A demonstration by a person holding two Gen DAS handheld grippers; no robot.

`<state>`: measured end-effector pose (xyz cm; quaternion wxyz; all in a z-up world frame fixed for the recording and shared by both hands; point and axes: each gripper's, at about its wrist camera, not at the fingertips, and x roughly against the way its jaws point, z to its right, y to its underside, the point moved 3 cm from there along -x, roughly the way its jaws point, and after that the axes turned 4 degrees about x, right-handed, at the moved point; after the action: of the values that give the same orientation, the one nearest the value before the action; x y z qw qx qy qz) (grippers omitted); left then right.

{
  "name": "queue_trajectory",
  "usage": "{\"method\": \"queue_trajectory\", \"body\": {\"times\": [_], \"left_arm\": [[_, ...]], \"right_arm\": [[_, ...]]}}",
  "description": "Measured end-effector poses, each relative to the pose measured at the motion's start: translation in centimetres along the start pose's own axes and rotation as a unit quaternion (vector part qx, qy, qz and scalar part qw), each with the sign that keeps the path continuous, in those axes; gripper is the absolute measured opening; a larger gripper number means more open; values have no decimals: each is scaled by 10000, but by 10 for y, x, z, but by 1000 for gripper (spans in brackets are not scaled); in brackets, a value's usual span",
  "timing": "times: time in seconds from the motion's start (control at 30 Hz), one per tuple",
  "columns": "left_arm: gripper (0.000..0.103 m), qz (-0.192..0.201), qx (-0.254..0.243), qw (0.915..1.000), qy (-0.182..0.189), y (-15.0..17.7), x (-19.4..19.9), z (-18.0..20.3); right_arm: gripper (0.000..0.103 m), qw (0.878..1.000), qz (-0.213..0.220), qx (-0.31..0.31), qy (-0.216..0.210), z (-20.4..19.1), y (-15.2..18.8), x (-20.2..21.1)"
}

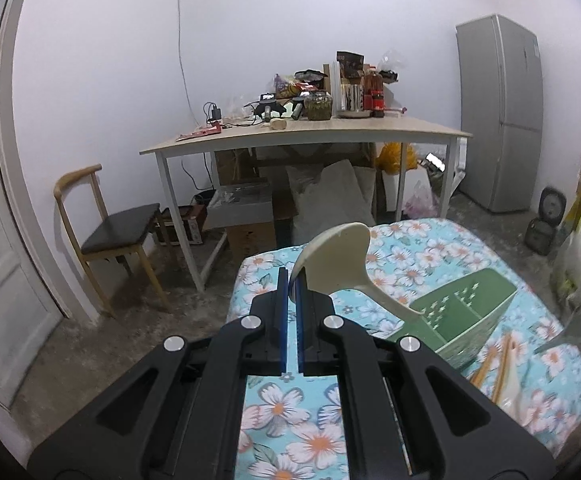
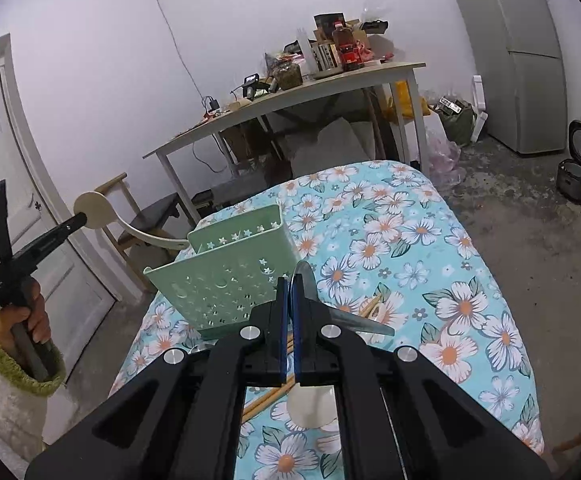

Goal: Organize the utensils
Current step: 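Drop the cream ladle into the holder with the left tool while the right tool lifts the metal ladle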

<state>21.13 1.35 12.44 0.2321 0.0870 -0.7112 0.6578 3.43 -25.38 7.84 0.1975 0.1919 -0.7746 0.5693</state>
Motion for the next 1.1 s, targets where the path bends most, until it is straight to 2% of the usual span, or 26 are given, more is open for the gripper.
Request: {"method": "queue_trajectory", "body": {"times": [0.23,0.47,0.63,0.77,0.97,1.1], "left_arm": [[3,-291,-434,9986,-114,4,-9,8],[6,-623,-741,9953,72,6,-31,30],[12,-838,-463,9943,465,11,-43,37],[24,-757,-160,9944,719,12,-39,34],[40,-573,167,9950,798,18,-24,22],[50,-619,430,9943,758,33,-19,7]], "right_arm": [[2,10000,32,8,-17,1,-1,0],[2,9999,32,-102,-54,6,0,5],[2,9999,133,-20,-17,4,-4,12],[2,9997,246,71,-67,-2,-15,17],[2,9963,716,265,-384,-17,-56,28],[2,9898,1166,434,-698,-34,-94,39]]}}
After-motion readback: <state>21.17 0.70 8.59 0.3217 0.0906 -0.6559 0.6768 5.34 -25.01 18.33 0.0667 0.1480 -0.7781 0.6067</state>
